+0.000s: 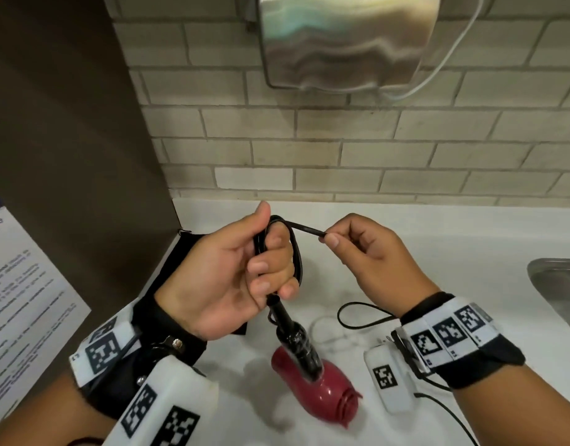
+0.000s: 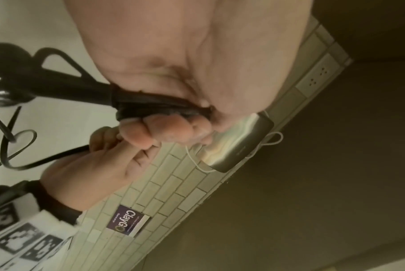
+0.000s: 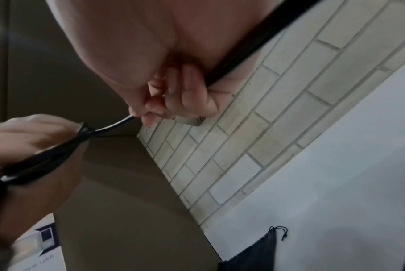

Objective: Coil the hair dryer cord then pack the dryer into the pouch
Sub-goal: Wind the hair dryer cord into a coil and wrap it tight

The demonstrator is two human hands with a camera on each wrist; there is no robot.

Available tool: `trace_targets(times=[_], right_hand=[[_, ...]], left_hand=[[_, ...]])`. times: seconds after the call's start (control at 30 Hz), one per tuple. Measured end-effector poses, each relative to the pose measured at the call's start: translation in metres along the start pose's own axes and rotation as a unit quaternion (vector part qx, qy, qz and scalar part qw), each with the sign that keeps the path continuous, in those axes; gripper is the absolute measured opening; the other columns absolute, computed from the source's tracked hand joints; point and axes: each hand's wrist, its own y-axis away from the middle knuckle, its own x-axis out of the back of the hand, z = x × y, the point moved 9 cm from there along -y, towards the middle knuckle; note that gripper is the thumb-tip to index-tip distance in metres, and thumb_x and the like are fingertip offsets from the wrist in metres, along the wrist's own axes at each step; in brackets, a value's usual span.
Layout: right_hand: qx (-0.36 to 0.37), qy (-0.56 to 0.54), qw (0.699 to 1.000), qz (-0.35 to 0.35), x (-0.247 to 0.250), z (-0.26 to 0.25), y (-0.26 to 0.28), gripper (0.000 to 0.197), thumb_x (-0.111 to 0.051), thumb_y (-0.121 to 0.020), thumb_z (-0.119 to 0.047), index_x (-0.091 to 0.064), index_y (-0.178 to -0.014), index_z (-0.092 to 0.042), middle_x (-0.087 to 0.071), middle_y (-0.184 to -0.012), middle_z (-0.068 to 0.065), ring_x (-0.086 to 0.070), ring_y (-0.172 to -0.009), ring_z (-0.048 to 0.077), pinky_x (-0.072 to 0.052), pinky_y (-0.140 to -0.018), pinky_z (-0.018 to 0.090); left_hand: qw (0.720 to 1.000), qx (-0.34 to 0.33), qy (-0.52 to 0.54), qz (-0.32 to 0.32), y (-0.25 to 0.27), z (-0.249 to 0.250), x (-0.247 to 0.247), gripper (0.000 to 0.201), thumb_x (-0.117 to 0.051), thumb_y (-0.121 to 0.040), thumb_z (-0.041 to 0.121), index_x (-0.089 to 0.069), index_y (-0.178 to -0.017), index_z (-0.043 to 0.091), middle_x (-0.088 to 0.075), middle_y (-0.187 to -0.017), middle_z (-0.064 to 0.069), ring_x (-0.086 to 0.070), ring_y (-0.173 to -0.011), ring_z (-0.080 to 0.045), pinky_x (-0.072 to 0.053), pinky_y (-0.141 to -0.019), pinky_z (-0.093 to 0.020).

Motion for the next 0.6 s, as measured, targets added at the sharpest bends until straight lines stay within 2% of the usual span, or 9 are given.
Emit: trace_targets(times=[0.1,0.17,0.2,0.23,0.27,0.3,0.4,0.53,0.6], right_hand=[[0.0,0.011,1.0,0.016,-0.004,0.003,0.007,0.013,-0.061,-0.097,-0.021,-0.066,-0.088,-0.013,-0.054,-0.068,-0.001,-0.045,-0.06,0.005,-0.04,-0.06,0.017],[0.002,0.022,1.0,0.016,-0.009,0.005,0.013,0.013,-0.06,-0.098,-0.023,-0.064,-0.086,-0.018,-0.054,-0.065,0.002,-0.045,-0.059,0.007,-0.041,-0.058,0.02],[0.006,0.038,0.999,0.009,-0.011,0.006,0.017,0.013,-0.059,-0.098,-0.024,-0.064,-0.086,-0.02,-0.052,-0.062,-0.003,-0.044,-0.057,0.006,-0.04,-0.057,0.022],[0.018,0.068,0.998,-0.002,-0.015,0.004,0.021,0.013,-0.059,-0.098,-0.026,-0.064,-0.087,-0.022,-0.051,-0.06,-0.008,-0.044,-0.054,0.005,-0.041,-0.055,0.024],[0.037,0.107,0.993,-0.017,-0.019,0.0,0.025,0.013,-0.058,-0.098,-0.028,-0.064,-0.089,-0.022,-0.052,-0.059,-0.012,-0.047,-0.053,0.006,-0.043,-0.055,0.025],[0.059,0.148,0.987,-0.034,-0.022,-0.005,0.029,0.013,-0.057,-0.099,-0.03,-0.065,-0.092,-0.023,-0.053,-0.06,-0.013,-0.05,-0.055,0.008,-0.046,-0.055,0.027],[0.12,0.261,0.955,-0.078,-0.027,-0.028,0.037,0.017,-0.052,-0.098,-0.034,-0.066,-0.1,-0.023,-0.057,-0.072,-0.014,-0.053,-0.064,0.009,-0.049,-0.06,0.033],[0.166,0.372,0.903,-0.135,-0.037,-0.064,0.038,0.017,-0.05,-0.094,-0.034,-0.061,-0.085,-0.024,-0.052,-0.07,-0.013,-0.053,-0.061,0.013,-0.05,-0.056,0.036],[0.19,0.384,0.892,-0.144,-0.034,-0.085,0.034,0.015,-0.056,-0.092,-0.033,-0.061,-0.081,-0.024,-0.048,-0.07,-0.017,-0.057,-0.059,0.015,-0.049,-0.053,0.033]], left_hand=[[1.0,-0.021,0.018,0.005,-0.002,0.005,-0.001,0.047,-0.033,-0.106,0.04,-0.051,-0.073,0.013,-0.041,-0.05,0.003,-0.045,-0.044,-0.014,-0.047,-0.063,-0.032],[0.998,-0.061,0.015,0.002,-0.004,0.014,-0.002,0.047,-0.032,-0.106,0.04,-0.058,-0.08,0.01,-0.057,-0.06,-0.003,-0.064,-0.062,-0.022,-0.056,-0.076,-0.037],[0.996,-0.085,0.009,-0.002,-0.005,0.02,-0.001,0.049,-0.03,-0.106,0.039,-0.063,-0.09,0.007,-0.07,-0.074,-0.01,-0.072,-0.084,-0.03,-0.057,-0.089,-0.041],[0.994,-0.106,0.001,-0.005,-0.006,0.025,0.0,0.051,-0.028,-0.106,0.037,-0.065,-0.104,0.002,-0.075,-0.096,-0.019,-0.069,-0.11,-0.036,-0.05,-0.105,-0.045],[0.992,-0.123,-0.013,-0.008,-0.007,0.03,0.003,0.053,-0.025,-0.107,0.036,-0.061,-0.119,-0.002,-0.071,-0.119,-0.024,-0.059,-0.128,-0.037,-0.038,-0.116,-0.047],[0.99,-0.138,-0.035,-0.006,-0.008,0.033,0.005,0.054,-0.024,-0.108,0.034,-0.055,-0.131,-0.003,-0.063,-0.135,-0.026,-0.051,-0.137,-0.035,-0.028,-0.122,-0.048],[0.97,-0.178,-0.158,0.045,-0.014,0.035,0.015,0.05,-0.025,-0.108,0.028,-0.047,-0.142,-0.003,-0.058,-0.145,-0.02,-0.048,-0.141,-0.025,-0.022,-0.124,-0.044],[0.898,-0.164,-0.396,0.101,-0.02,0.016,0.014,0.047,-0.031,-0.105,0.036,-0.059,-0.134,0.013,-0.067,-0.136,-0.001,-0.055,-0.134,-0.011,-0.03,-0.12,-0.043],[0.869,-0.136,-0.465,0.1,-0.023,0.007,0.013,0.049,-0.03,-0.103,0.046,-0.065,-0.124,0.017,-0.072,-0.124,0.0,-0.06,-0.125,-0.011,-0.037,-0.115,-0.045]])
